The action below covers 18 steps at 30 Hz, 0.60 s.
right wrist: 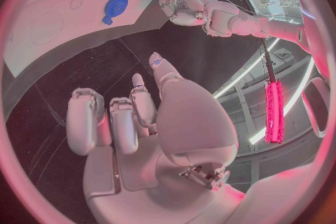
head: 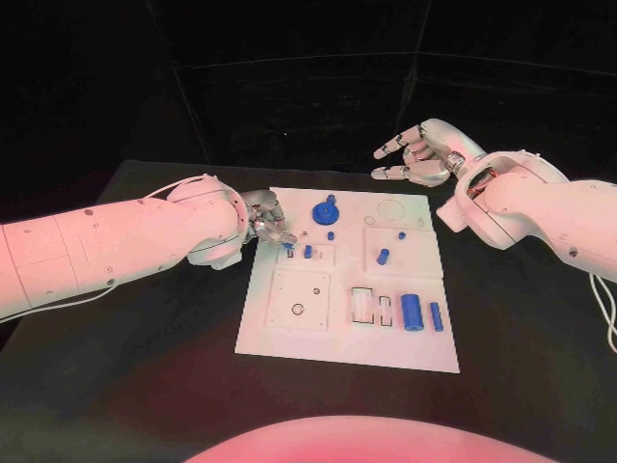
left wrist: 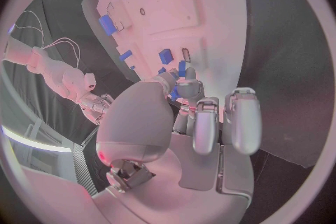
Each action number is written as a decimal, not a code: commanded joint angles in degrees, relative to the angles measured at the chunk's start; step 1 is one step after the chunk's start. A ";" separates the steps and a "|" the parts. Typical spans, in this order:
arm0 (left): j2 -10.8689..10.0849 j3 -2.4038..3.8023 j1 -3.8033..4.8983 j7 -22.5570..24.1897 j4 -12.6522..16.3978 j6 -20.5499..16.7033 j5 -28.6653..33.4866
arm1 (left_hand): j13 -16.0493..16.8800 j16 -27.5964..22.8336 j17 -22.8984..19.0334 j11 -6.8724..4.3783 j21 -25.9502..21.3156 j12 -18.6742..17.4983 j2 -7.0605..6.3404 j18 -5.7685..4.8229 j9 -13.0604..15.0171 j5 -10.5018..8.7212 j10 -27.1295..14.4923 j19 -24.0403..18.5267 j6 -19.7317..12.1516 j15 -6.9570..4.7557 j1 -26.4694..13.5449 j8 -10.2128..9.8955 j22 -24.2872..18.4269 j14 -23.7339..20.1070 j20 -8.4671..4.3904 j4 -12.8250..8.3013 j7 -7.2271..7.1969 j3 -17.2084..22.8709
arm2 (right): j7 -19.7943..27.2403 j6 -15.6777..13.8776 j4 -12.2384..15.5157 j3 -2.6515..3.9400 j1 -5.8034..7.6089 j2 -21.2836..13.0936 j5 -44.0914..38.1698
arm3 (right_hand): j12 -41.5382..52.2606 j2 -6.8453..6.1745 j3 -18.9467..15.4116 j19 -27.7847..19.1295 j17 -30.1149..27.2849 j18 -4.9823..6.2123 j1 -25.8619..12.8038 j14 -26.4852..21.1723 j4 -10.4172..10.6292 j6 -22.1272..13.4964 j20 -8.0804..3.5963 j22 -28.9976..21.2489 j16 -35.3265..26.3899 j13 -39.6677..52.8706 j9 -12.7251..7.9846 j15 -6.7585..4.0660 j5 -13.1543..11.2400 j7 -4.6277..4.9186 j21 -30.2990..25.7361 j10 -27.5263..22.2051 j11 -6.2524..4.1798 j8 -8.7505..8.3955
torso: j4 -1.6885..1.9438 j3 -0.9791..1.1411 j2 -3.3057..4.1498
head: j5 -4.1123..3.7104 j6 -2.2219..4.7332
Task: Assemble the parts on the task board
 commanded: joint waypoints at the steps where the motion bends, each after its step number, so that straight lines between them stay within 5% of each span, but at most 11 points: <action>1: 0.26 0.03 0.04 -0.59 -0.22 2.51 -0.93 | -0.12 0.18 15.10 0.02 0.15 -0.09 0.22 -0.54 2.77 0.07 0.19 1.26 0.03 -0.47 -0.19 0.27 4.39 6.05 -0.53 -5.46 -0.28 5.94 | 0.47 0.22 0.04 0.04 0.10 0.06 0.10 | -0.32 0.48 -0.42 -0.30 11.62 0.77 0.06 5.11 -0.04 -0.38 0.00 -0.06 -0.19 0.69 -0.07 -0.36 0.23 0.11 -0.18 -0.24 0.05 0.26 | 0.01 0.01 -0.01 | -0.05 -0.07; 18: 1.90 -0.06 -0.13 -0.85 -1.93 4.13 -1.61 | -0.14 0.18 15.10 0.01 0.11 -0.10 0.17 -0.53 2.84 0.04 0.19 1.25 0.08 -0.48 -0.51 0.37 4.35 6.05 -0.54 -5.35 -0.31 6.10 | 0.46 0.21 0.07 0.03 0.09 0.08 0.10 | -0.32 0.48 -0.42 -0.30 11.62 0.77 0.06 5.11 -0.04 -0.38 0.00 -0.06 -0.19 0.69 -0.07 -0.36 0.23 0.11 -0.18 -0.24 0.05 0.26 | 0.02 0.02 0.02 | -0.13 -0.28</action>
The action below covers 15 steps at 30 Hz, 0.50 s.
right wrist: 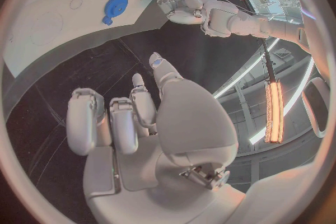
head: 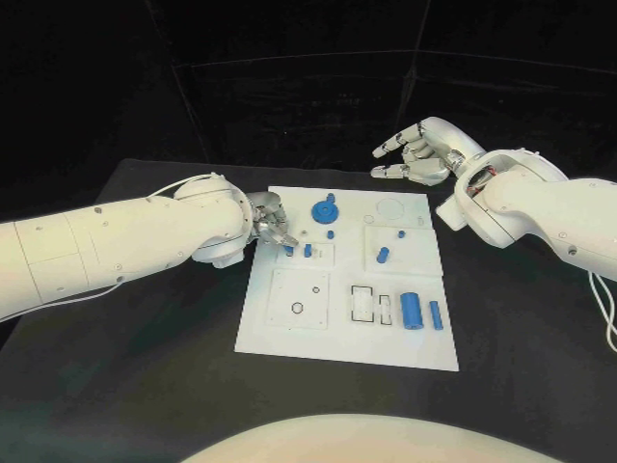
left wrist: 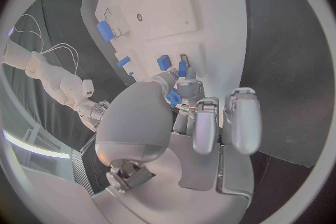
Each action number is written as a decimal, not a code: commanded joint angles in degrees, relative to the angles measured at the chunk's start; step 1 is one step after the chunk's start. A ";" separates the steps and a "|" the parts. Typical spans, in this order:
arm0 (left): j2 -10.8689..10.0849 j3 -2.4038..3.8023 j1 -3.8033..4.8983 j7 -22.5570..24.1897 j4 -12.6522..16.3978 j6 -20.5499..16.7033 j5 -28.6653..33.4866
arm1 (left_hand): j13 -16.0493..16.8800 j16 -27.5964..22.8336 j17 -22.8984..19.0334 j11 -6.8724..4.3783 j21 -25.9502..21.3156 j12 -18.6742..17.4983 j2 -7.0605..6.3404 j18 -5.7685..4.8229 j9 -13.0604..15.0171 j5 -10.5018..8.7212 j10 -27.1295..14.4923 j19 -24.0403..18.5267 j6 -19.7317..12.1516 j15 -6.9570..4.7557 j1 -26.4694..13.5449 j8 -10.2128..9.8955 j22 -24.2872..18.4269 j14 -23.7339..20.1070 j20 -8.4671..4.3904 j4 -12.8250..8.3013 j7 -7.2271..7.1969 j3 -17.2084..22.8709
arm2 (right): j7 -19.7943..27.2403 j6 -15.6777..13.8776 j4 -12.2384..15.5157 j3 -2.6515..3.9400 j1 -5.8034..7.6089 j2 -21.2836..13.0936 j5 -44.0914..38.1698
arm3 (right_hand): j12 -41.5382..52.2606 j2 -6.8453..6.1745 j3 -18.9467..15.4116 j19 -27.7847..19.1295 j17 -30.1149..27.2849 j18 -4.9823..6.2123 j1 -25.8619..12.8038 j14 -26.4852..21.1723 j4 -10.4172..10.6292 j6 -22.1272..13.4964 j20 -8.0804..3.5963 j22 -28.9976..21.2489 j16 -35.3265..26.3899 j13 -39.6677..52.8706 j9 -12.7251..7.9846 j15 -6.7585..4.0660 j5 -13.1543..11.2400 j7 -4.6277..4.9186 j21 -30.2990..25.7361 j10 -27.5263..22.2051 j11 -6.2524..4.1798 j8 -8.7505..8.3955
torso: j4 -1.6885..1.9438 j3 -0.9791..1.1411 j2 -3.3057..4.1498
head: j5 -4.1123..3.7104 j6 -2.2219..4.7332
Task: Assemble the parts on the task board
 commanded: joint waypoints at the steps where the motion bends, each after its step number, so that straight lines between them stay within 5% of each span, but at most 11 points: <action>1: 0.15 0.02 0.00 -0.36 -0.15 1.10 -0.64 | -0.08 0.18 15.10 -0.01 0.12 -0.10 0.75 -0.53 2.62 0.21 0.18 1.24 0.10 -0.48 0.07 0.39 4.35 6.06 -0.54 -4.24 -0.32 4.68 | 0.45 0.20 0.08 0.03 0.10 0.03 0.10 | -0.32 0.48 -0.42 -0.30 11.59 0.77 0.06 5.11 -0.04 -0.38 0.00 -0.07 -0.19 0.69 -0.08 -0.36 0.23 0.11 -0.18 -0.24 0.05 0.27 | 0.06 0.01 -0.02 | -0.04 -0.10; 15: 0.28 -0.04 -0.10 -0.47 0.06 2.62 -0.66 | -0.15 0.18 15.10 -0.04 0.07 -0.16 0.74 -0.52 2.67 0.20 0.16 1.22 0.14 -0.49 -0.14 0.47 4.30 6.06 -0.54 -4.16 -0.35 4.81 | 0.43 0.23 0.08 0.03 0.10 -0.02 0.10 | -0.32 0.48 -0.42 -0.30 11.59 0.77 0.06 5.11 -0.04 -0.38 0.00 -0.07 -0.19 0.69 -0.08 -0.36 0.23 0.11 -0.18 -0.24 0.05 0.27 | 0.04 0.02 -0.04 | -0.01 -0.21</action>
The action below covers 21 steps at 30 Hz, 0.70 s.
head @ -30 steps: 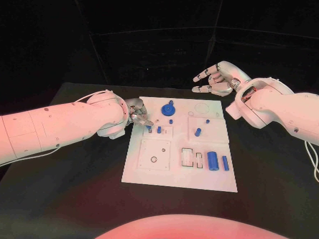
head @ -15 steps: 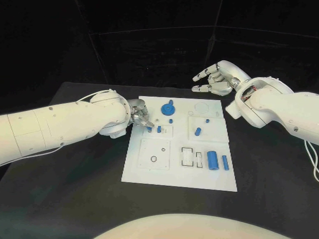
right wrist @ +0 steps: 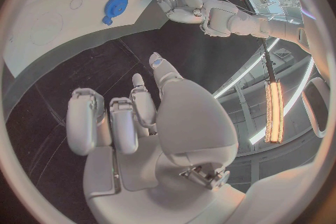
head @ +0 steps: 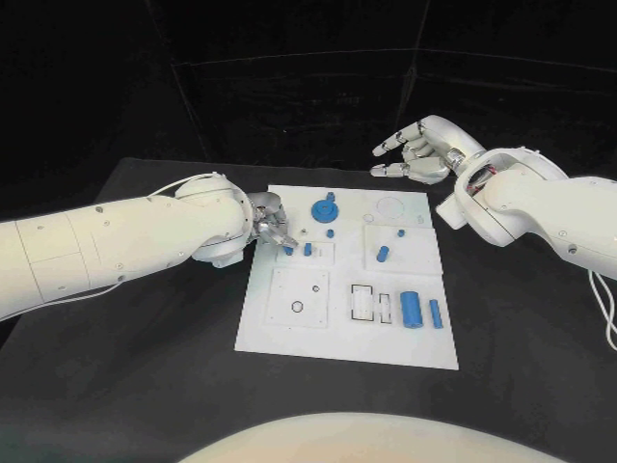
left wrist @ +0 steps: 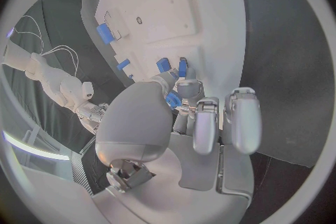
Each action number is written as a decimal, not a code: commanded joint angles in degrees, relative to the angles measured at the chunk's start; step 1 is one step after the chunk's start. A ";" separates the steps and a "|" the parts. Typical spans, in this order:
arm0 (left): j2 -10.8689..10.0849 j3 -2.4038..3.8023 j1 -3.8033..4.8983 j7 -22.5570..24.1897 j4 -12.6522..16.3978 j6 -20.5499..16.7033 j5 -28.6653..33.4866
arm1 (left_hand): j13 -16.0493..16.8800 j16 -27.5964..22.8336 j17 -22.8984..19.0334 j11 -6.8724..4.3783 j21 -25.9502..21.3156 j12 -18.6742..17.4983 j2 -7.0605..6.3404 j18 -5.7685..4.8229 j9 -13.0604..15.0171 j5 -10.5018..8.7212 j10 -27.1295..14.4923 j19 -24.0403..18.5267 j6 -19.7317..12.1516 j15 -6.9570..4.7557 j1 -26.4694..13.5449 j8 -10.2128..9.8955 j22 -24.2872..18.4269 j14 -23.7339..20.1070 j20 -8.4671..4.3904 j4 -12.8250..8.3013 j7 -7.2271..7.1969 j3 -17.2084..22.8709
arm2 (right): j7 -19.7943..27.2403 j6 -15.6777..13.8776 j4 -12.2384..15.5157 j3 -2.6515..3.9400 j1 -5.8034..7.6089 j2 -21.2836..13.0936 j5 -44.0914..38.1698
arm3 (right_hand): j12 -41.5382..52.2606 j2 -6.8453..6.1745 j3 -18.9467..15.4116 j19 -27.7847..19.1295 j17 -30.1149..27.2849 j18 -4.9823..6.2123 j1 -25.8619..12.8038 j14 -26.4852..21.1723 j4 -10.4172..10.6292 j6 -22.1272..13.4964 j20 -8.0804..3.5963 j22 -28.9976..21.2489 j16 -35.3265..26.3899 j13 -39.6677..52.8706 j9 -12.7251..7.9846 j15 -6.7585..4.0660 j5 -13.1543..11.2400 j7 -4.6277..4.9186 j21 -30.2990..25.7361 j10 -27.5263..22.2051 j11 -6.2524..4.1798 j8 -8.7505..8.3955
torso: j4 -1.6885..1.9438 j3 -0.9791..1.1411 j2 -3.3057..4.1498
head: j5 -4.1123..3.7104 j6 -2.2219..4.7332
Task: Assemble the parts on the task board
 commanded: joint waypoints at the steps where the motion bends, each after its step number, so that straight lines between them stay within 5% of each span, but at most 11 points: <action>1: 0.10 -0.04 -0.02 -0.34 0.17 1.52 -0.39 | -0.09 0.18 15.09 -0.14 0.07 -0.16 0.45 -0.52 2.63 0.38 0.09 1.42 0.02 -0.49 0.03 0.20 4.30 6.06 -0.34 -4.39 -0.23 4.57 | 0.42 0.22 0.07 0.04 0.10 0.02 0.10 | -0.32 0.48 -0.42 -0.31 11.60 0.77 0.06 5.11 -0.04 -0.38 0.00 -0.06 -0.19 0.69 -0.08 -0.36 0.23 0.11 -0.19 -0.24 0.05 0.27 | 0.00 0.00 -0.03 | 0.06 -0.03; 21: 0.68 -0.34 -0.03 -0.39 -0.76 2.51 -0.39 | -0.07 0.18 15.09 -0.17 0.08 -0.12 0.32 -0.53 2.78 0.33 0.11 1.44 0.11 -0.52 -0.41 0.40 4.33 6.06 -0.36 -4.25 -0.29 4.71 | 0.42 0.22 0.12 0.04 0.10 0.02 0.10 | -0.32 0.48 -0.42 -0.31 11.60 0.77 0.06 5.11 -0.04 -0.38 0.00 -0.06 -0.19 0.69 -0.08 -0.36 0.23 0.11 -0.19 -0.24 0.05 0.27 | -0.05 -0.01 0.02 | 0.05 -0.25</action>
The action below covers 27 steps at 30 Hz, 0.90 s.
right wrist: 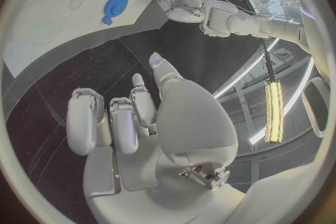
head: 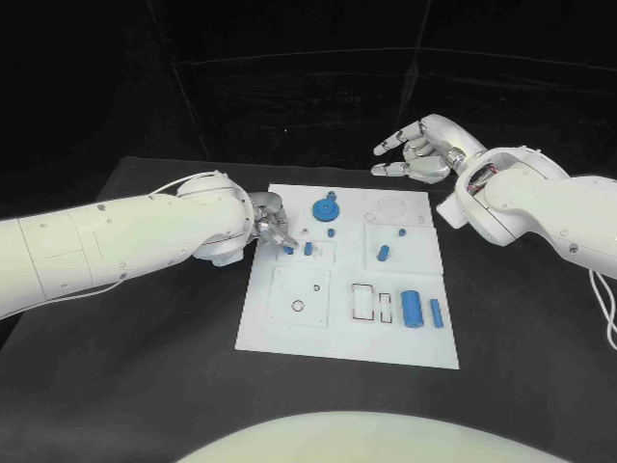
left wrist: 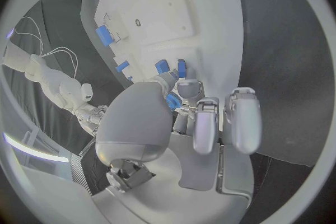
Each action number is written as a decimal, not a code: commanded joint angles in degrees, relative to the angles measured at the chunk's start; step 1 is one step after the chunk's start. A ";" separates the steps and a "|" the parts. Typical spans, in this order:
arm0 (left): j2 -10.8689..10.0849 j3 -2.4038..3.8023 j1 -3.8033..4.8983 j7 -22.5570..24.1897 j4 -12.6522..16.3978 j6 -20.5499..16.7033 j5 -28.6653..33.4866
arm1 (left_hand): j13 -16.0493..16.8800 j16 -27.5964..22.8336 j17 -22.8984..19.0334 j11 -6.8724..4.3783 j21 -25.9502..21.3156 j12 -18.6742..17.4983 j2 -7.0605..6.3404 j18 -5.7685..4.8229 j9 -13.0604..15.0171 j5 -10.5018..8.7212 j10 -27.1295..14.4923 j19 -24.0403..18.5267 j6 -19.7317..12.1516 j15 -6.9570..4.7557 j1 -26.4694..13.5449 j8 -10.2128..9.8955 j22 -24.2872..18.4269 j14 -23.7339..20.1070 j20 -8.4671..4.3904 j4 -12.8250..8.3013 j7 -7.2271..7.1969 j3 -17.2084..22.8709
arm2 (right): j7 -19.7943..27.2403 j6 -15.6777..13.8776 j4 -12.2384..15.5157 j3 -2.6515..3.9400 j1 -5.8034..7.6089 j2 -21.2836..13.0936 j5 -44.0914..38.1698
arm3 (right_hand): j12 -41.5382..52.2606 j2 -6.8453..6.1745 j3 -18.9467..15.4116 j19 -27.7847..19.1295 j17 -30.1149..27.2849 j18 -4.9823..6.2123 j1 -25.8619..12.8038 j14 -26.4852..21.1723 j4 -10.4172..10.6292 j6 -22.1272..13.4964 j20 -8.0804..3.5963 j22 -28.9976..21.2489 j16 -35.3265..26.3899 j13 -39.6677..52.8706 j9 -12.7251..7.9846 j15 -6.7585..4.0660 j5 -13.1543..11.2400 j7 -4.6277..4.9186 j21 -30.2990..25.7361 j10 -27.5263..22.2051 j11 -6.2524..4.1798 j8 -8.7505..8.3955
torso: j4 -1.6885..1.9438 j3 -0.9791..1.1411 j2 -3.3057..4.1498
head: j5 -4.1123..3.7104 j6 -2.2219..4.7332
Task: Assemble the parts on the task board
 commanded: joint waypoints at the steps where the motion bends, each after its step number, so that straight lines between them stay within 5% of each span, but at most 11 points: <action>1: 0.37 -0.20 -0.12 -0.34 -0.22 1.62 -0.18 | 0.04 0.18 15.09 -0.38 0.07 -0.10 0.17 -0.52 1.48 0.10 0.29 1.43 0.18 -0.53 -0.61 0.59 4.33 6.06 -0.37 -4.07 -0.35 4.61 | 0.42 0.20 0.13 0.04 0.10 -0.01 0.10 | -0.32 0.48 -0.42 -0.31 11.61 0.77 0.06 5.11 -0.04 -0.38 0.00 -0.07 -0.19 0.69 -0.08 -0.36 0.23 0.11 -0.19 -0.24 0.05 0.28 | -0.08 0.00 0.06 | -0.07 -0.10; 27: 1.08 -0.33 -0.10 -0.32 -1.28 2.48 -0.19 | 0.73 0.18 15.09 -1.14 0.30 1.03 -1.62 -0.63 3.67 -0.23 0.81 1.68 1.34 -1.18 -6.27 3.22 4.87 6.06 -0.93 -0.94 -1.34 -0.71 | 0.43 0.17 0.14 0.04 0.11 -0.01 0.10 | -0.32 0.48 -0.42 -0.31 11.61 0.77 0.06 5.11 -0.04 -0.38 0.00 -0.07 -0.19 0.69 -0.08 -0.36 0.23 0.11 -0.19 -0.24 0.05 0.28 | 0.03 -0.02 0.03 | -0.20 -0.35</action>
